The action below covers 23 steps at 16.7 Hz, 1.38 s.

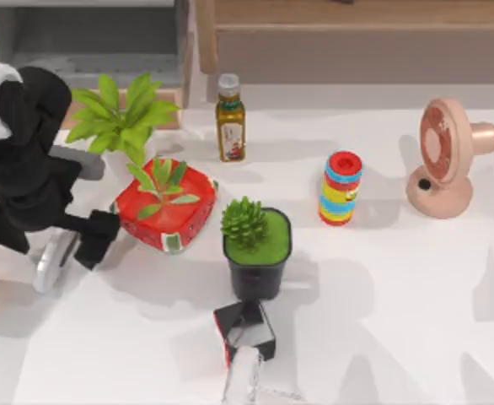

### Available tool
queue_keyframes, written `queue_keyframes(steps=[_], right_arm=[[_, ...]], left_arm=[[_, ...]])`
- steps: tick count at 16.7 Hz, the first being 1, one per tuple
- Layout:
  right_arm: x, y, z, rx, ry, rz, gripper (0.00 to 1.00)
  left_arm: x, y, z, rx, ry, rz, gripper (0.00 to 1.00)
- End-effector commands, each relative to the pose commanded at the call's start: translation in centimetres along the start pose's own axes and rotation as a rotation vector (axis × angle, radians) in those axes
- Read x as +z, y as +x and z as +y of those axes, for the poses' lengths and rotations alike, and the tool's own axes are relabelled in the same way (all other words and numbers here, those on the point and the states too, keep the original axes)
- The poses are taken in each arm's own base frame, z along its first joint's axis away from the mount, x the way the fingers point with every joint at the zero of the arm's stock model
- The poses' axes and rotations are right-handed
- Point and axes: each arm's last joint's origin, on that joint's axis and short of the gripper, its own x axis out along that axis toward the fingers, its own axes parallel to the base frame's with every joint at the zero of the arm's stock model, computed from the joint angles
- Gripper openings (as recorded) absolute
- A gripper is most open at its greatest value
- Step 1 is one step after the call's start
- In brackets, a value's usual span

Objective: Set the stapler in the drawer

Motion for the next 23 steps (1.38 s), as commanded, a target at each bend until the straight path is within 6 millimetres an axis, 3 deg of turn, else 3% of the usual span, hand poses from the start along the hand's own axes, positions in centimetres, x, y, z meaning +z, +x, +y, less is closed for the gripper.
queue_keyframes(steps=[10, 23], right_arm=[[0.0, 0.0, 0.0, 0.0, 0.0, 0.0, 1.0], [0.0, 0.0, 0.0, 0.0, 0.0, 0.0, 1.0]], left_arm=[[0.0, 0.0, 0.0, 0.0, 0.0, 0.0, 0.02], [-0.4, -0.77, 0.12, -0.002, -0.001, 0.029, 0.0]])
